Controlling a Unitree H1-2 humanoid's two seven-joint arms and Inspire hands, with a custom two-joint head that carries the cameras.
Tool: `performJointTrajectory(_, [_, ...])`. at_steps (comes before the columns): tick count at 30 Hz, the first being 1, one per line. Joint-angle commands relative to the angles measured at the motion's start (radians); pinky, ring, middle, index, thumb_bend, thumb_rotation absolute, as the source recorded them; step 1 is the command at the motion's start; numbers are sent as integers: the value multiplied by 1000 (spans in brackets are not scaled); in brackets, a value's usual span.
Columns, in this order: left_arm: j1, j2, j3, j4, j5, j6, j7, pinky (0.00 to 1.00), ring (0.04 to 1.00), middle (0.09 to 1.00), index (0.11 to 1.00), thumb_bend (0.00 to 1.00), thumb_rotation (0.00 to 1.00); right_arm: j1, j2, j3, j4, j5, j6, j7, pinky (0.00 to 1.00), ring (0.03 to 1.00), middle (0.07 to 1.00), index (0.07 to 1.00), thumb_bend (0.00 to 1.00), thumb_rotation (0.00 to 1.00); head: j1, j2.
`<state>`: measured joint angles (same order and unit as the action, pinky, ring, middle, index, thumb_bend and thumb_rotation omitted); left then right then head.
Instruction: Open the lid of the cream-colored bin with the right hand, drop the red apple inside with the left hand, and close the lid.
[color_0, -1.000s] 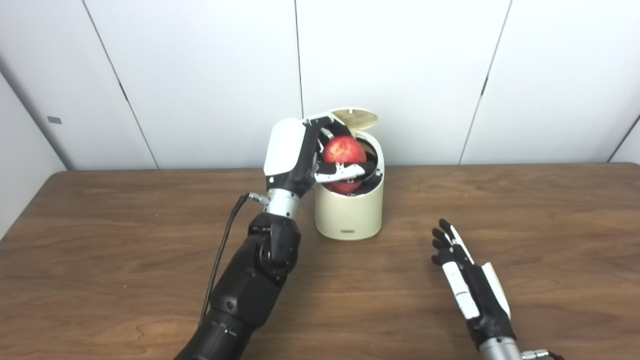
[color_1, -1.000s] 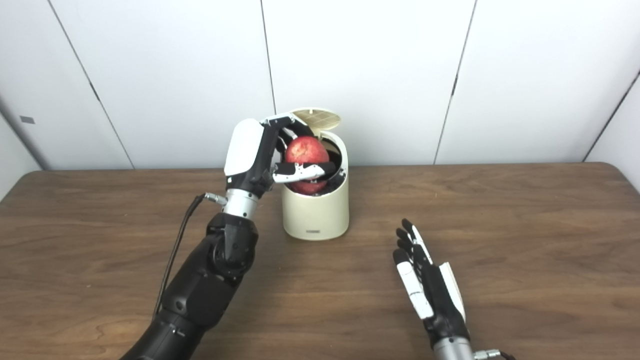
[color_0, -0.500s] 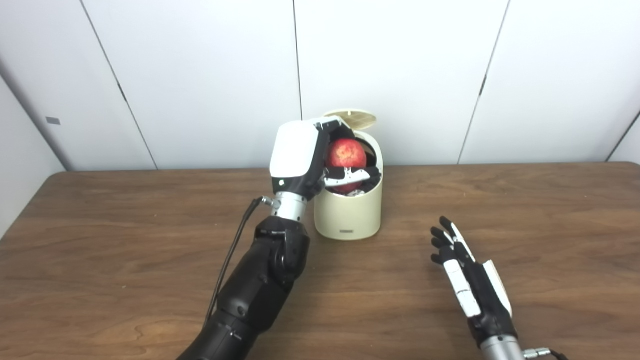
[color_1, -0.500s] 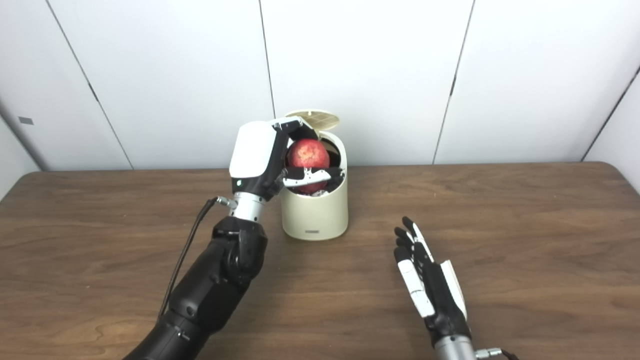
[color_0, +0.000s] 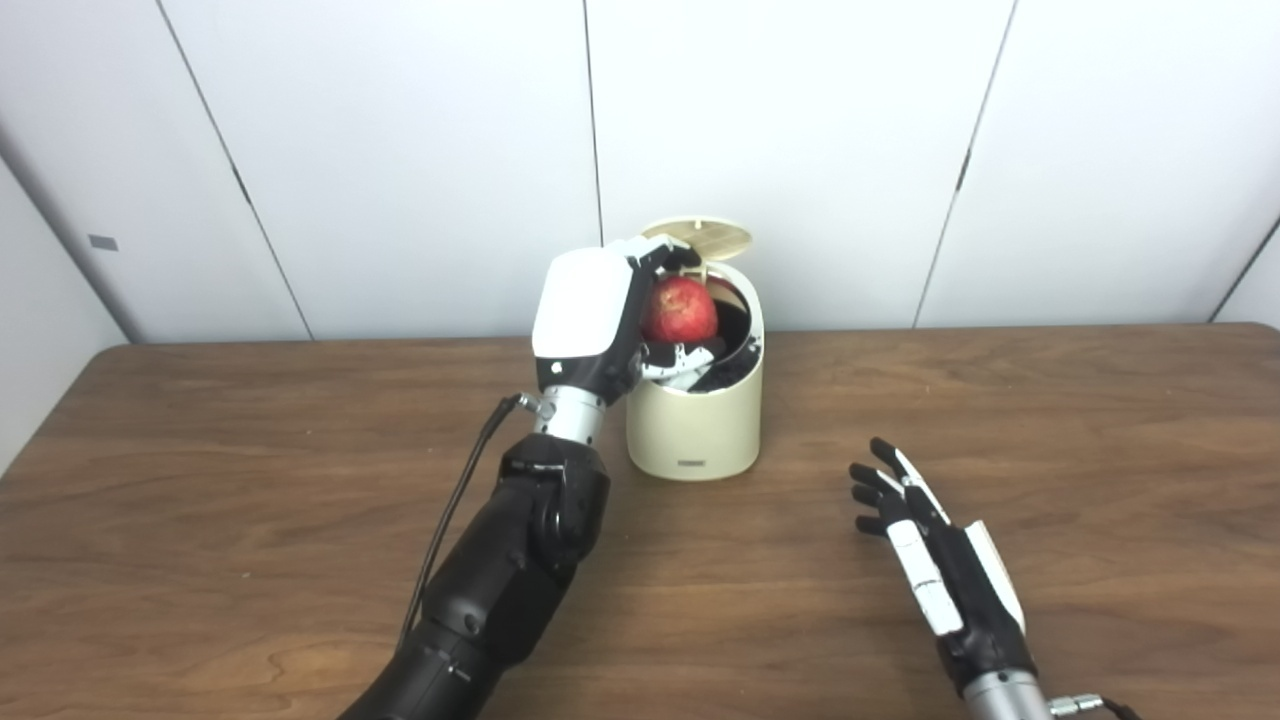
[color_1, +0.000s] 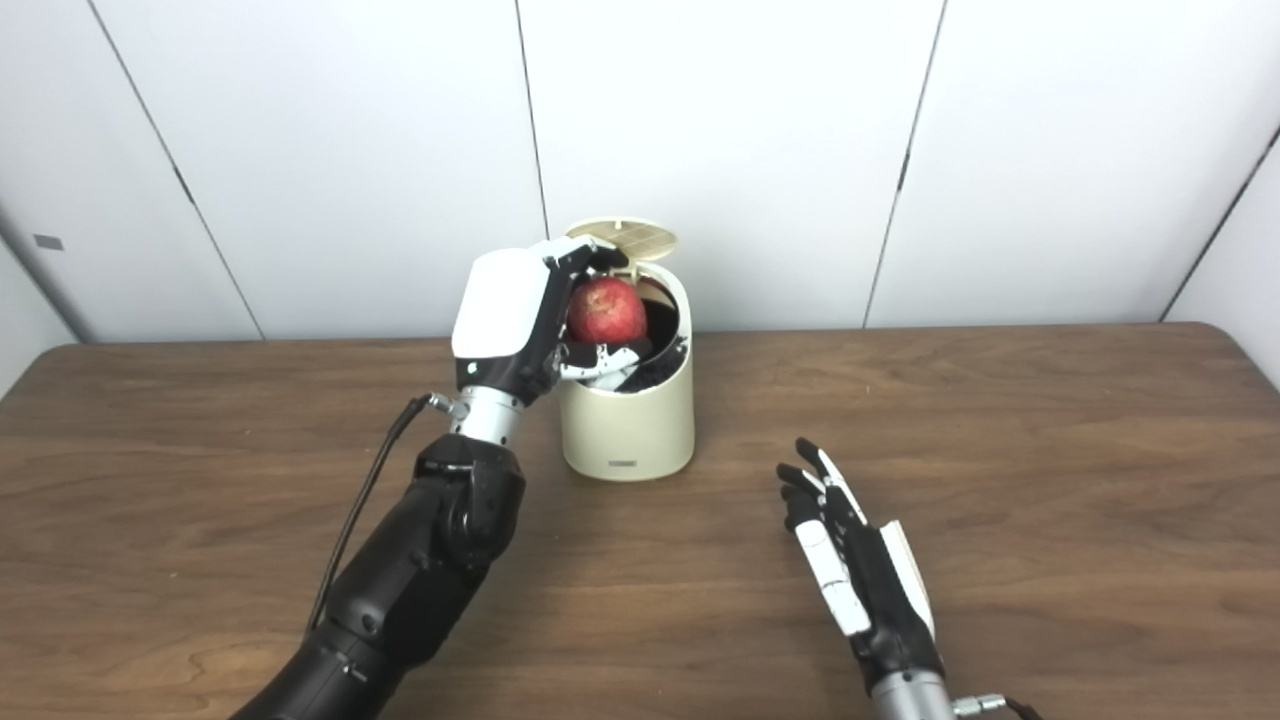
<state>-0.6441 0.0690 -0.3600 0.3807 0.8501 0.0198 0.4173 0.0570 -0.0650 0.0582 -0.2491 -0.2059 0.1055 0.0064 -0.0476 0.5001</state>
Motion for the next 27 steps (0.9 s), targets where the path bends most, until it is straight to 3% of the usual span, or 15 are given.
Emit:
performJointTrajectory(1, [-21, 5, 10, -24, -12, -15, 0, 586, 661, 681, 650, 927, 0, -20, -3, -4, -40, 9, -9, 6, 799, 862, 868, 942, 520, 1000, 1, 1])
performJointTrajectory(6, [-12, -9, 43, -35, -109, -68, -19, 470, 543, 597, 595, 850, 0, -23, -9, -2, -33, 0, 1, 3, 808, 867, 866, 942, 528, 1000, 5, 0])
performJointTrajectory(7, [-9, -12, 49, -35, -126, -81, -17, 453, 519, 525, 536, 658, 0, -23, -10, -2, -33, 0, 2, 4, 813, 869, 866, 942, 524, 1000, 5, 0])
performJointTrajectory(9, [-3, -20, 65, -37, -164, -109, -12, 436, 473, 513, 497, 549, 0, -23, -14, 1, -31, -5, 7, 5, 828, 875, 866, 942, 528, 1000, 4, 0])
performJointTrajectory(11, [2, -26, 78, -42, -191, -126, -14, 419, 445, 517, 485, 501, 0, -24, -17, 4, -31, -20, 10, 3, 834, 876, 866, 941, 531, 1000, 5, -1])
performJointTrajectory(17, [7, -33, 95, -45, -197, -177, 24, 400, 429, 534, 460, 477, 0, -23, -24, 11, -33, -37, 13, 7, 921, 879, 856, 939, 531, 1000, 8, 0])
performJointTrajectory(27, [2, -17, 79, -35, -113, -154, 34, 455, 479, 519, 477, 503, 0, -23, -27, 10, -33, -16, 10, 16, 856, 854, 842, 941, 537, 1000, 9, -1])
